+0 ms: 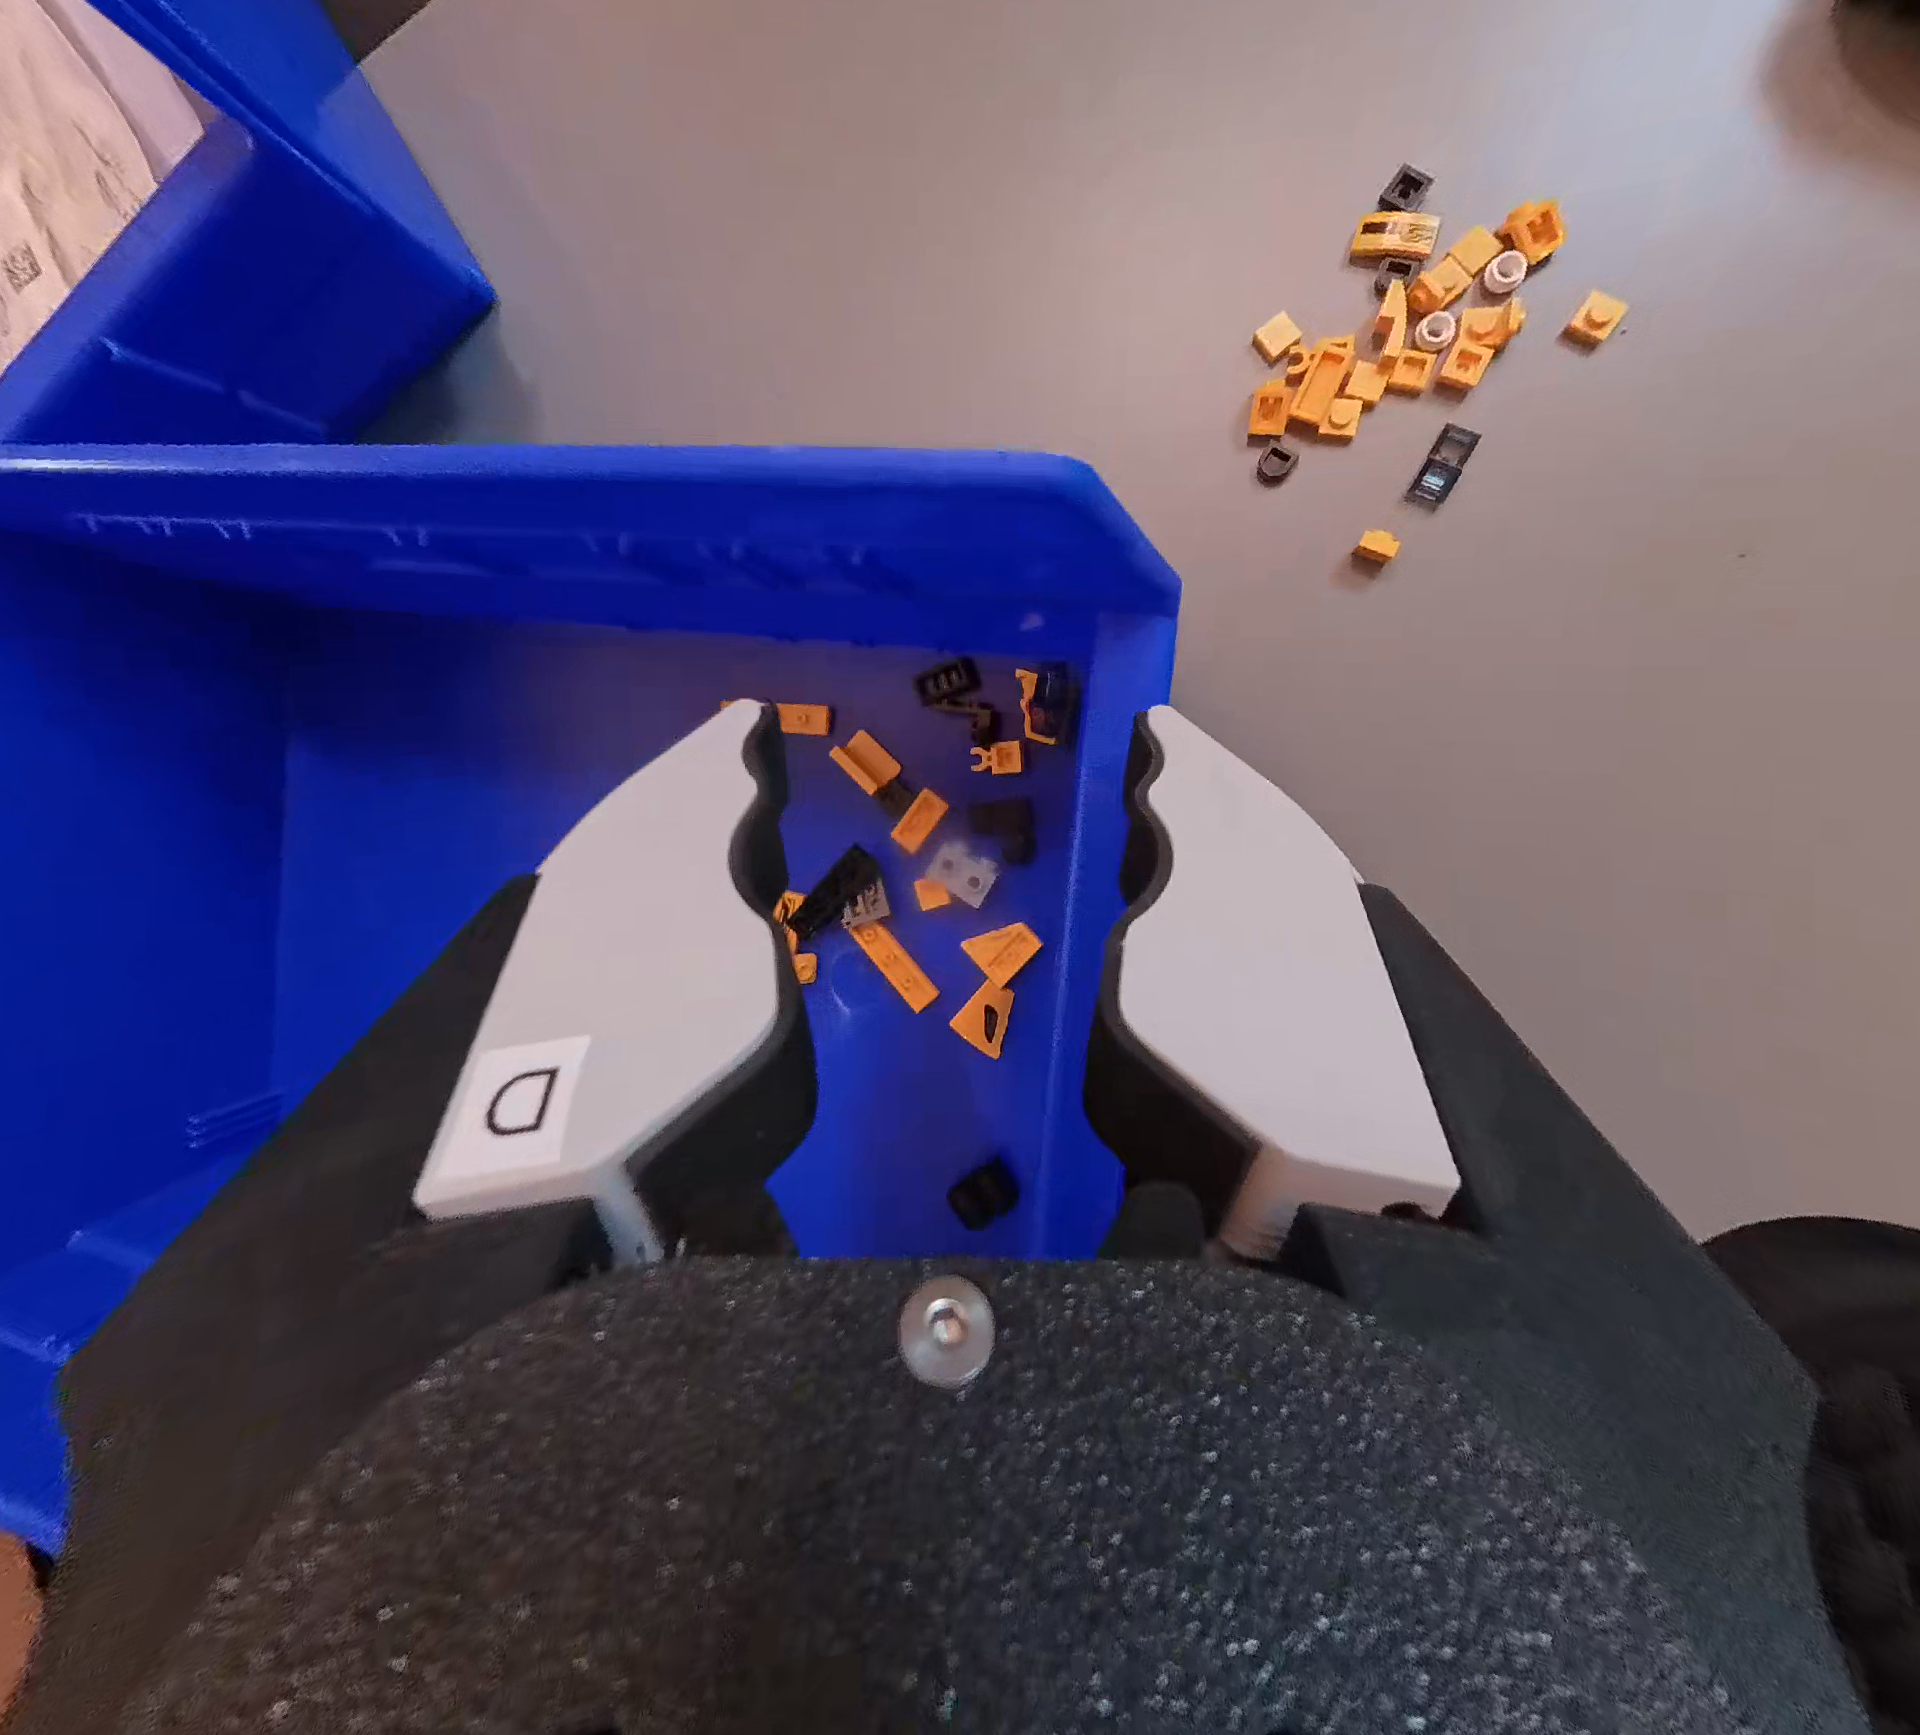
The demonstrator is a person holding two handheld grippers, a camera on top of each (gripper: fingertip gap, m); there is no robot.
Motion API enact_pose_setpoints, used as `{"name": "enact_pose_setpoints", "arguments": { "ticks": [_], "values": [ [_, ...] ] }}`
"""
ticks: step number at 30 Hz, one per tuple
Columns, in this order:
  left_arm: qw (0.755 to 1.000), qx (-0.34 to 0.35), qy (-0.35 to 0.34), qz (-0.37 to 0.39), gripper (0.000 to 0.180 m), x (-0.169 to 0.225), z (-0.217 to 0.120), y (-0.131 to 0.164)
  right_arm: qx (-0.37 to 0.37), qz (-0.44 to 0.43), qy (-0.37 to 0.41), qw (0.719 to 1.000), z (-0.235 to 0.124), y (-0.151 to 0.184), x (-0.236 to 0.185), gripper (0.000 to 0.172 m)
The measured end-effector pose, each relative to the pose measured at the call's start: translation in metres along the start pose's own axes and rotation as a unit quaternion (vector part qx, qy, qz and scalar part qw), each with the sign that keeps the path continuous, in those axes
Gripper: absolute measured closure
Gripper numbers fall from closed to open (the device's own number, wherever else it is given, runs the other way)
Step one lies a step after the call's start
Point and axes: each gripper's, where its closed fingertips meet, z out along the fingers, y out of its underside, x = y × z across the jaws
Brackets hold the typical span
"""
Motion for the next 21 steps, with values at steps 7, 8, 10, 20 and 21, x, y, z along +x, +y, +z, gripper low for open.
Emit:
{"name": "enact_pose_setpoints", "arguments": {
  "ticks": [7, 8, 10, 20, 21],
  "values": [
    [0.995, 0.032, 0.074, 0.051, 0.13, 0.037, -0.003, -0.009, -0.003, 0.0, 0.001, 1.0, 0.001, 0.002, 0.001, 0.167],
    [0.991, 0.044, 0.107, 0.072, 0.141, 0.053, -0.004, -0.013, -0.003, 0.001, 0.0, 1.0, 0.001, 0.002, 0.001, 0.167],
    [0.983, 0.055, 0.145, 0.099, 0.147, 0.08, -0.001, -0.021, -0.006, 0.003, -0.002, 1.0, 0.002, 0.004, 0.001, 0.167],
    [0.979, -0.027, 0.152, 0.134, 0.164, 0.11, 0.06, -0.029, 0.0, 0.0, 0.007, 1.0, -0.001, 0.001, 0.005, 0.167],
    [0.978, -0.027, 0.161, 0.13, 0.167, 0.113, 0.061, -0.03, 0.002, 0.001, 0.009, 1.0, -0.001, 0.001, 0.006, 0.167]
  ]
}}
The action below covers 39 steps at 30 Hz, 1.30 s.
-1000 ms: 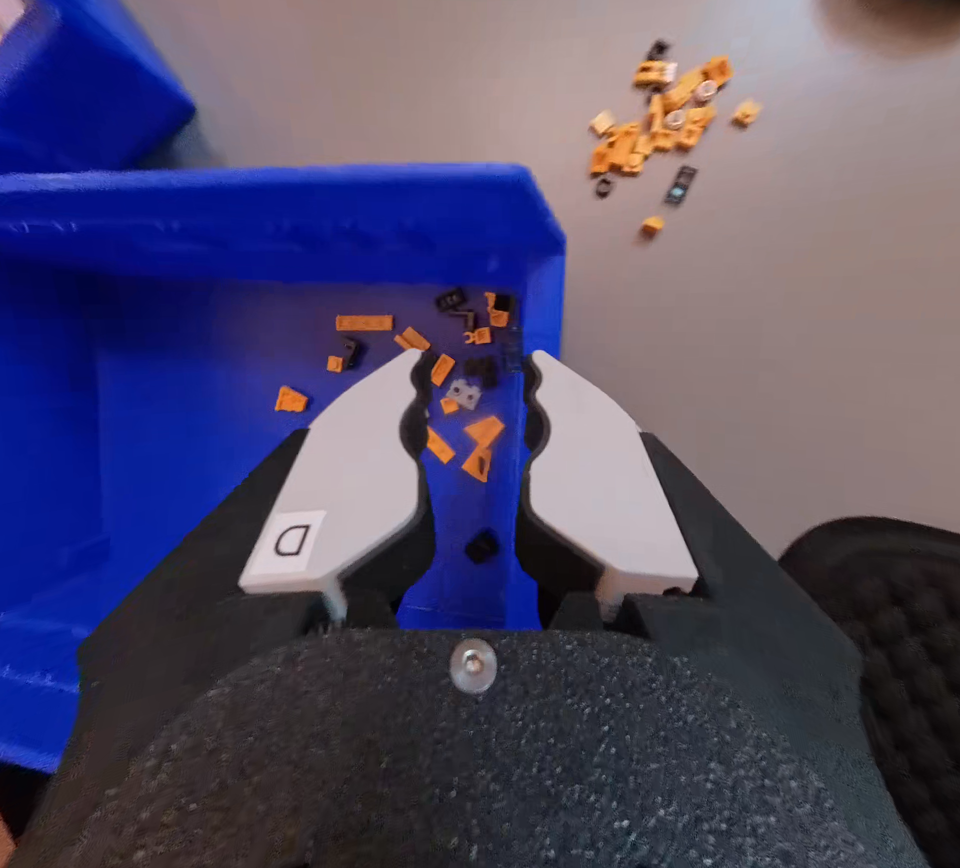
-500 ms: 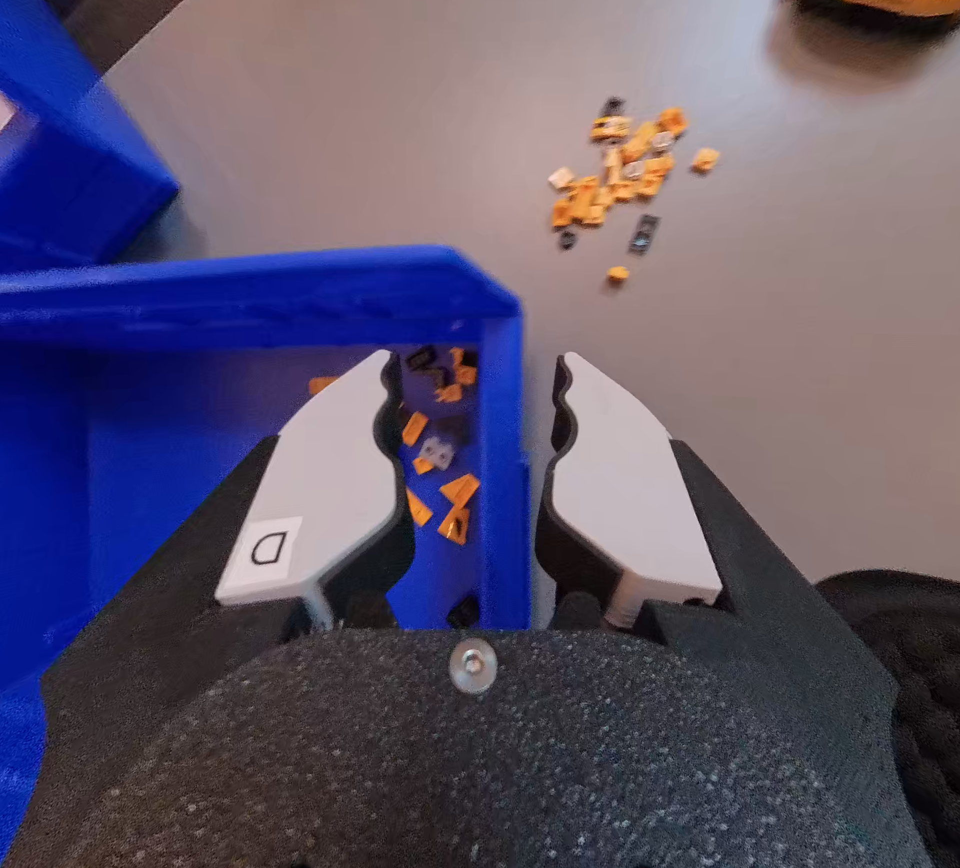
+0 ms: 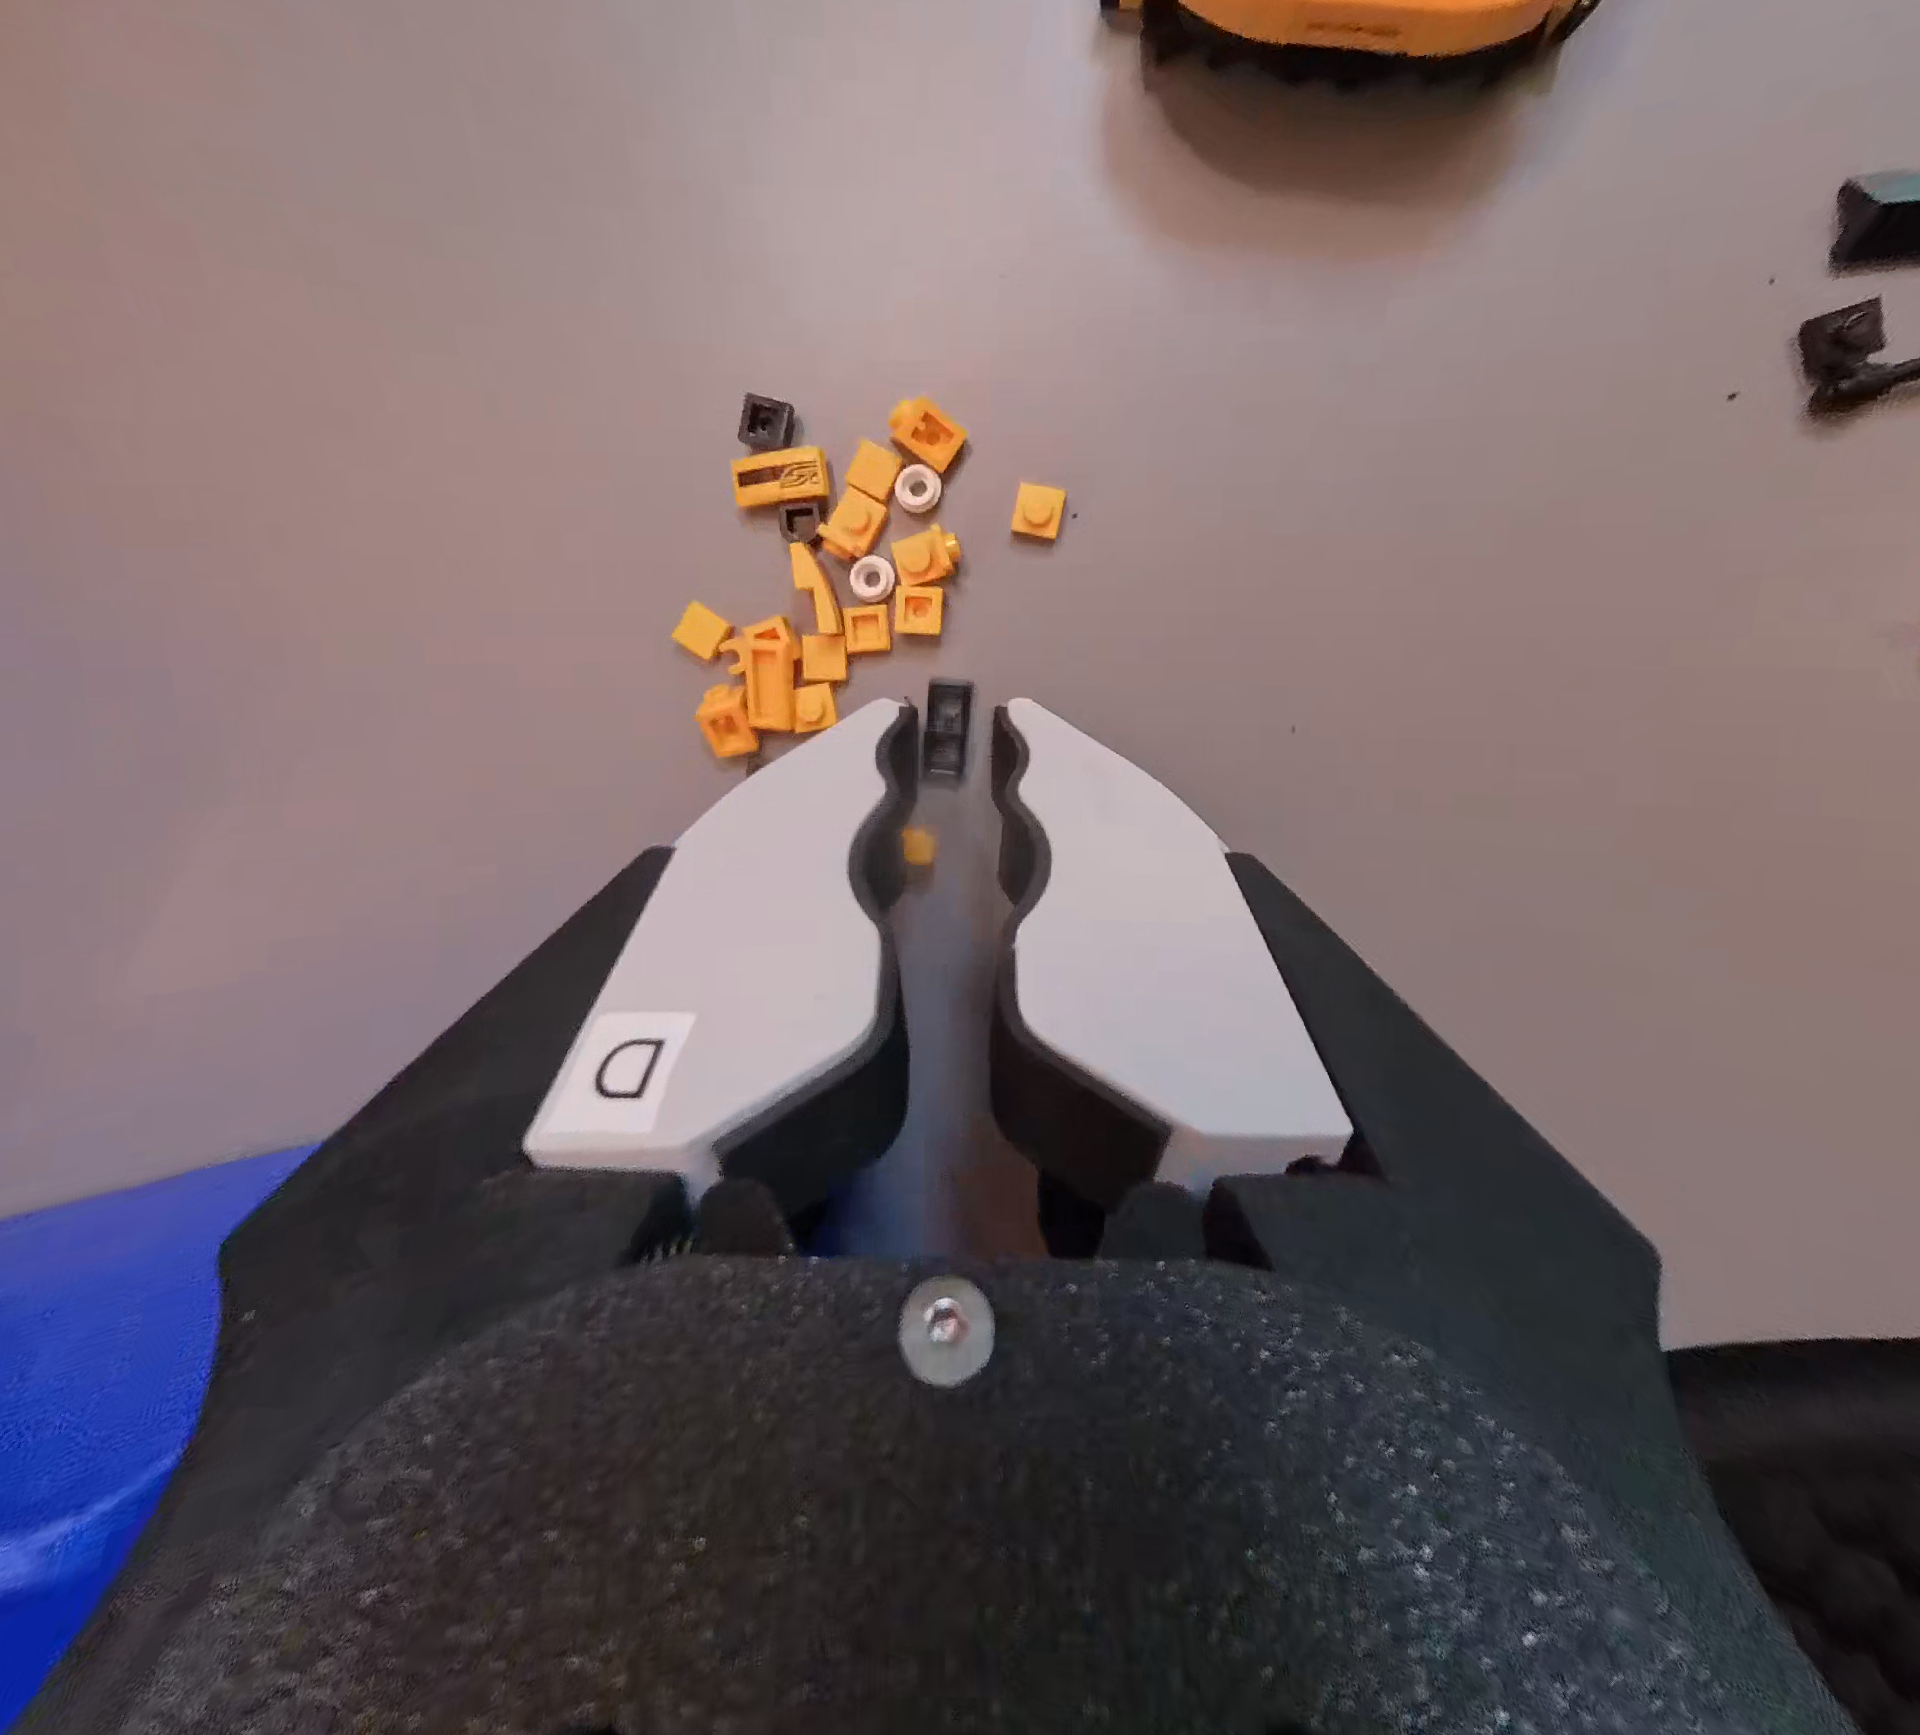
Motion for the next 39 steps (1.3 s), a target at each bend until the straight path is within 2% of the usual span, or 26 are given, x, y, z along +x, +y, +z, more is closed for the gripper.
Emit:
{"name": "enact_pose_setpoints", "arguments": {
  "ticks": [2, 5, 8, 11, 12, 13, 15, 18, 24, 28, 31, 35, 39],
  "values": [
    [1.0, -0.004, 0.024, -0.006, 0.173, 0.006, 0.0, 0.0, 0.002, -0.002, 0.011, 1.0, 0.0, 0.0, 0.004, 0.167],
    [1.0, -0.003, 0.009, 0.014, 0.173, 0.01, -0.014, 0.006, 0.002, -0.024, 0.047, 0.999, -0.002, -0.001, 0.013, 0.167],
    [0.998, 0.045, -0.04, -0.001, 0.173, -0.003, -0.059, 0.009, -0.005, -0.055, 0.088, 0.995, -0.005, -0.001, 0.023, 0.167],
    [0.99, 0.058, -0.115, -0.066, 0.173, -0.04, -0.097, 0.031, -0.033, -0.084, 0.112, 0.99, -0.005, 0.005, 0.031, 0.167],
    [0.986, 0.047, -0.13, -0.094, 0.171, -0.051, -0.102, 0.044, -0.038, -0.088, 0.116, 0.989, -0.005, 0.006, 0.033, 0.167],
    [0.982, 0.03, -0.139, -0.121, 0.157, -0.061, -0.103, 0.057, -0.041, -0.088, 0.118, 0.988, -0.005, 0.007, 0.035, 0.166],
    [0.977, 0.0, -0.154, -0.147, 0.149, -0.073, -0.102, 0.081, -0.041, -0.076, 0.119, 0.989, -0.008, 0.005, 0.037, 0.166],
    [0.977, 0.004, -0.146, -0.152, 0.135, -0.07, -0.096, 0.088, -0.047, -0.068, 0.117, 0.99, -0.012, 0.004, 0.039, 0.166],
    [0.982, 0.049, -0.146, -0.106, 0.118, -0.06, -0.096, 0.069, -0.112, -0.049, 0.078, 0.989, -0.007, 0.026, 0.039, 0.163],
    [0.986, 0.143, -0.077, -0.037, 0.128, -0.016, -0.101, 0.017, -0.181, -0.064, 0.047, 0.98, 0.017, 0.049, 0.036, 0.148],
    [0.982, 0.186, -0.027, 0.026, 0.132, 0.024, -0.096, -0.015, -0.233, -0.077, 0.035, 0.969, 0.033, 0.063, 0.04, 0.147],
    [0.975, 0.201, 0.026, 0.086, 0.135, 0.065, -0.08, -0.034, -0.316, -0.064, 0.045, 0.946, 0.039, 0.083, 0.054, 0.152],
    [0.967, 0.215, 0.075, 0.115, 0.138, 0.096, -0.069, -0.044, -0.322, -0.058, 0.015, 0.945, 0.041, 0.084, 0.049, 0.172]
  ]
}}
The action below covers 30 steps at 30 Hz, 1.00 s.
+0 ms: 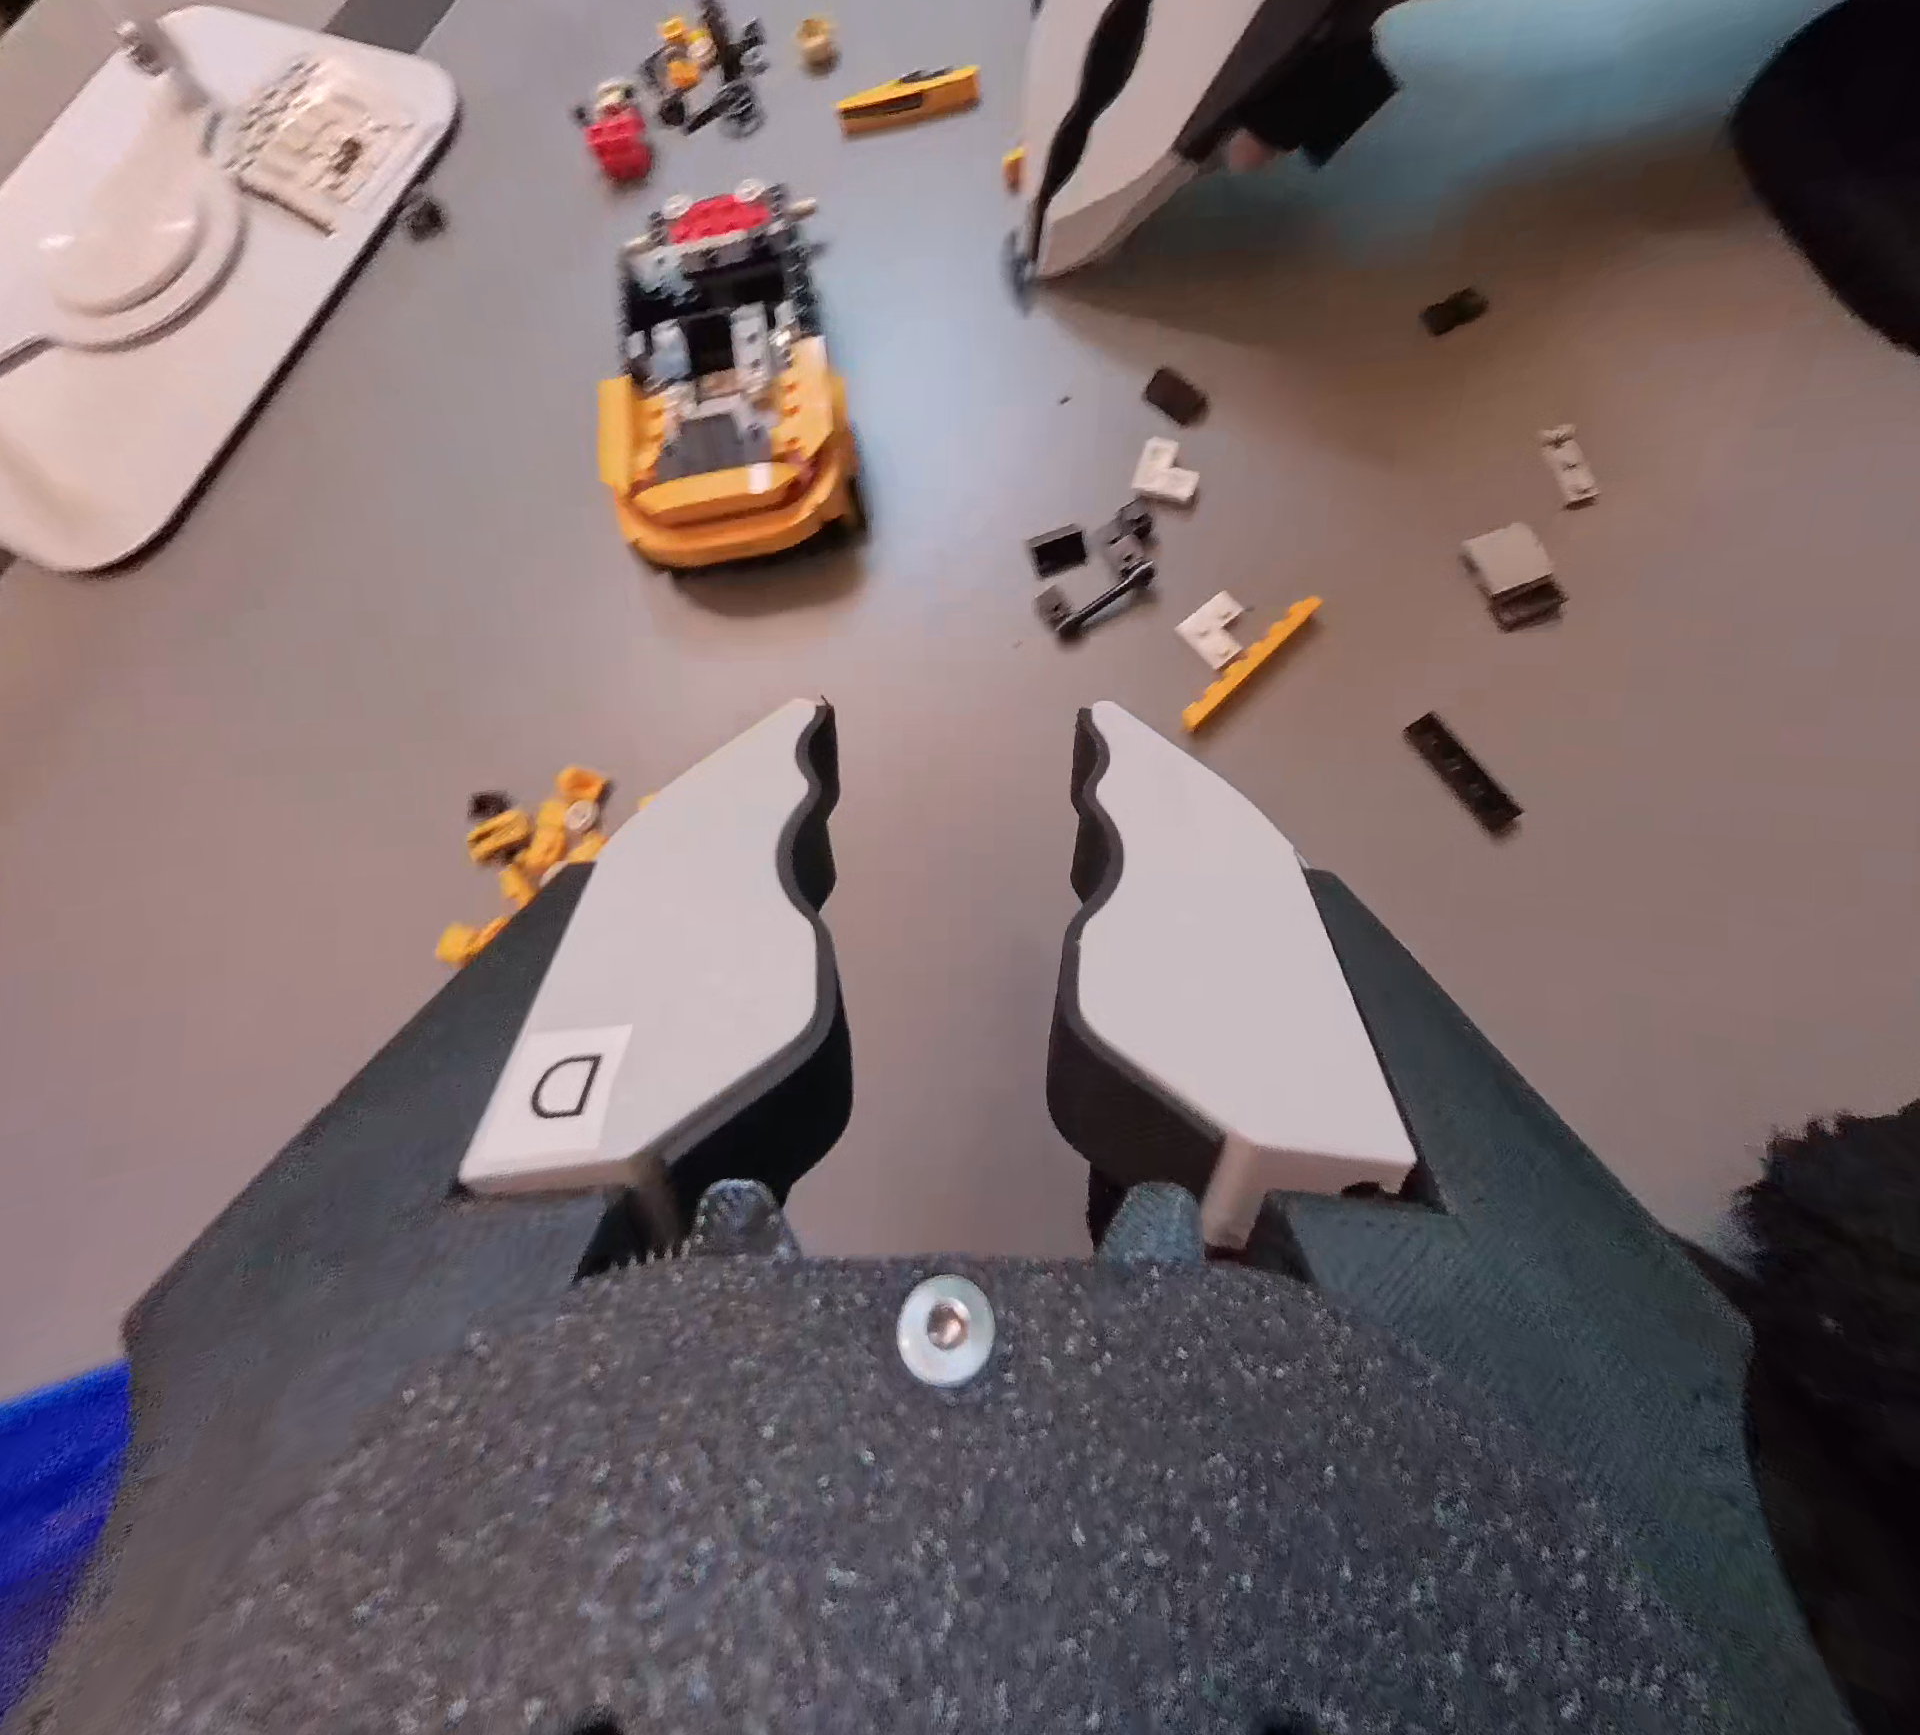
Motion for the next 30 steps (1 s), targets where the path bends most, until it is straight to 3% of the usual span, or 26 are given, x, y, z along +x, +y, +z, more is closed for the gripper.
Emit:
{"name": "enact_pose_setpoints", "arguments": {
  "ticks": [8, 11, 13, 17, 23, 27, 30],
  "values": [
    [0.998, 0.02, 0.05, 0.034, 0.139, 0.031, 0.036, -0.009, 0.074, -0.049, 0.018, 0.996, -0.017, -0.019, -0.011, 0.172],
    [0.998, 0.008, 0.035, 0.049, 0.139, 0.029, 0.041, -0.006, 0.025, -0.009, 0.007, 1.0, -0.007, -0.011, -0.005, 0.146],
    [0.998, 0.016, 0.036, 0.047, 0.139, 0.03, 0.039, -0.009, 0.011, 0.008, -0.009, 1.0, 0.003, -0.006, -0.006, 0.144],
    [0.998, 0.031, 0.034, 0.043, 0.142, 0.031, 0.036, -0.011, 0.031, -0.01, -0.013, 0.999, 0.001, -0.013, -0.008, 0.172],
    [0.995, 0.065, 0.077, -0.002, 0.145, 0.04, 0.038, -0.02, 0.103, -0.113, 0.004, 0.988, -0.021, -0.033, -0.027, 0.172],
    [0.994, 0.065, 0.083, -0.012, 0.145, 0.04, 0.039, -0.018, 0.104, -0.102, 0.052, 0.988, -0.033, -0.033, -0.006, 0.172],
    [0.995, 0.061, 0.083, -0.01, 0.146, 0.039, 0.041, -0.016, 0.028, -0.04, 0.061, 0.997, -0.023, -0.012, 0.022, 0.144]
  ]
}}
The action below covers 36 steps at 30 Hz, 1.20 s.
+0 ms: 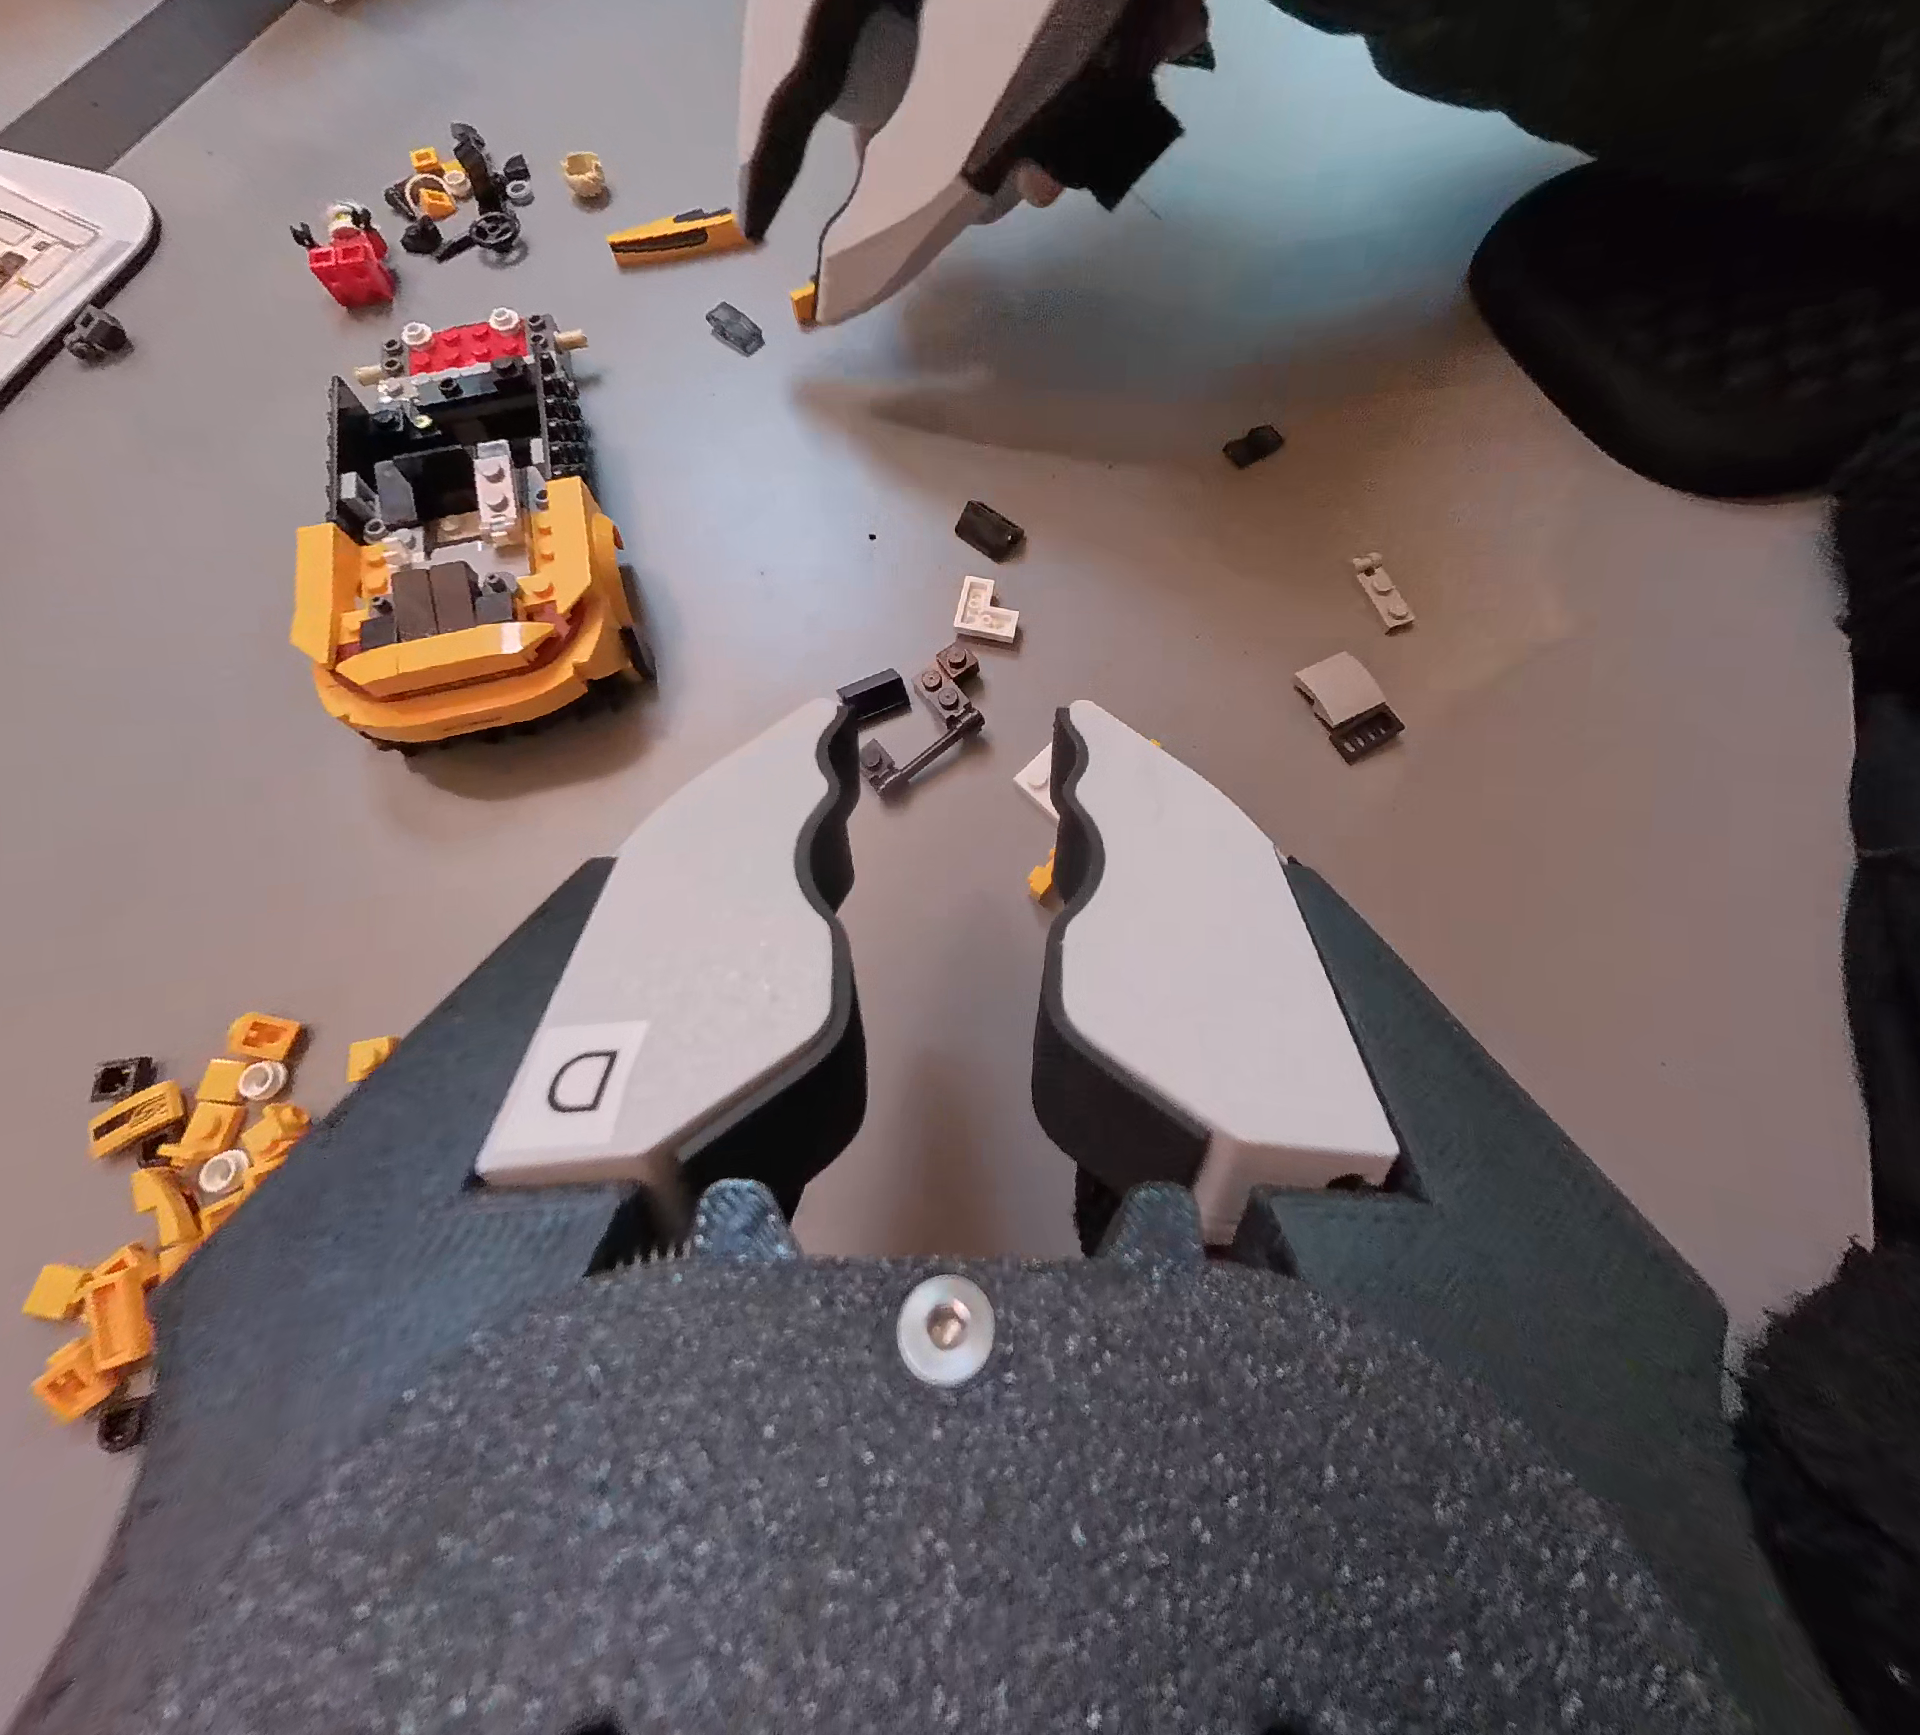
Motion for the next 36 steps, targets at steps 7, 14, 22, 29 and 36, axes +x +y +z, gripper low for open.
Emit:
{"name": "enact_pose_setpoints", "arguments": {
  "ticks": [7, 14, 22, 29, 36],
  "values": [
    [1.0, -0.016, 0.006, 0.009, 0.146, 0.005, 0.004, 0.008, -0.06, 0.033, -0.05, 0.996, 0.025, 0.015, 0.016, 0.139],
    [1.0, -0.013, 0.014, 0.002, 0.148, 0.006, 0.005, 0.009, -0.092, 0.053, -0.097, 0.99, 0.027, 0.015, 0.009, 0.156],
    [0.983, 0.081, 0.094, -0.136, 0.146, 0.013, 0.004, -0.017, 0.129, -0.11, -0.142, 0.975, -0.022, -0.05, -0.075, 0.155],
    [0.892, 0.161, 0.275, -0.321, 0.157, 0.031, -0.012, -0.047, 0.213, -0.234, -0.102, 0.943, -0.056, -0.087, -0.13, 0.155],
    [0.939, 0.133, 0.201, -0.244, 0.176, 0.02, -0.04, -0.045, 0.192, -0.241, -0.058, 0.95, -0.062, -0.082, -0.121, 0.15]
  ]
}}
